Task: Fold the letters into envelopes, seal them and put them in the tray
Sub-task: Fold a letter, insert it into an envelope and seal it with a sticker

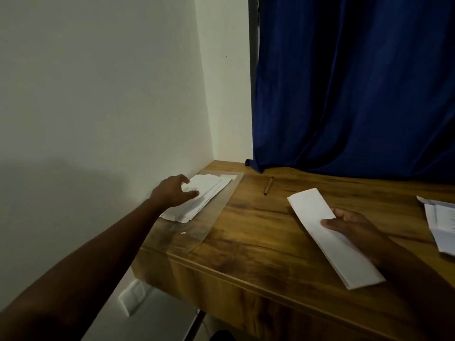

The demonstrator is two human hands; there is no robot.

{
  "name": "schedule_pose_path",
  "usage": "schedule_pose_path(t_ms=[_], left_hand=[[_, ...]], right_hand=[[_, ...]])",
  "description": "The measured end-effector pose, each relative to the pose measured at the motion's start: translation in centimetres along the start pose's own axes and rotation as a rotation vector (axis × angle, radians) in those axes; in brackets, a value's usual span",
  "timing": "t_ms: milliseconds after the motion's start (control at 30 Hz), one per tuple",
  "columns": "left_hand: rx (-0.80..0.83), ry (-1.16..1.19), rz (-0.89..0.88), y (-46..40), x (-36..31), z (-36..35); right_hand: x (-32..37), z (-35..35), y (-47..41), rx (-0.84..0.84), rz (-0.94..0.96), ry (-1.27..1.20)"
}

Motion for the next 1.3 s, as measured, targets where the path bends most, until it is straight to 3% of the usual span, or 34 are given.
schedule_pose_path(t_ms=[167,267,433,567,700,833,933,1067,1133,1233,1300], left_hand=[[0.172,-0.150,0.131,-0.7,1.5,-2.4],[0.188,-0.248,0.093,-0.3,1.0,-2.6],[0.122,-0.189,0.113,-0.2,2.3,2.0],[-0.072,-0.085,0.064,0.0,1.2,7.1],[-0.387,0.333,-0.078,2.2,-1.4,13.5],[-0.467,0.980,-0.145,5.8,-4.0,15.0],[-0.307,1.400,-0.126,7.7,-6.4,11.5],[-0.069,1.728,-0.078,10.2,-11.6,4.6],[0.031,1.922,-0.022,11.2,-14.3,0.9],[0.139,2.072,0.047,12.9,-18.2,-3.5],[0.174,2.106,0.104,14.0,-20.3,-5.9]], right_hand=[[-0.5,0.2,-0.4,0.010,0.002,-0.063],[-0.7,0.2,-0.7,0.021,0.005,-0.096],[1.6,-1.4,0.0,0.052,0.025,-0.156],[2.1,-1.7,0.5,0.069,0.033,-0.198],[2.3,-1.9,0.8,0.071,0.060,-0.194],[3.0,-2.5,1.6,0.093,0.085,-0.165],[4.3,-2.6,2.3,0.081,0.141,-0.139],[5.7,-1.8,4.3,-0.029,0.209,-0.150],[5.6,-1.9,5.2,-0.002,0.202,-0.215],[5.8,-1.4,6.6,0.044,0.254,-0.329],[6.4,-0.9,7.8,-0.009,0.294,-0.278]])
Point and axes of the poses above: each hand's wrist, its own y-axis away from the middle knuckle, its own z-axis out of the back of the hand, x = y × z, the point moved 7 cm from there along -y, towards the middle knuckle, and after that the axes turned 6 degrees about y, right-handed, at the moved point
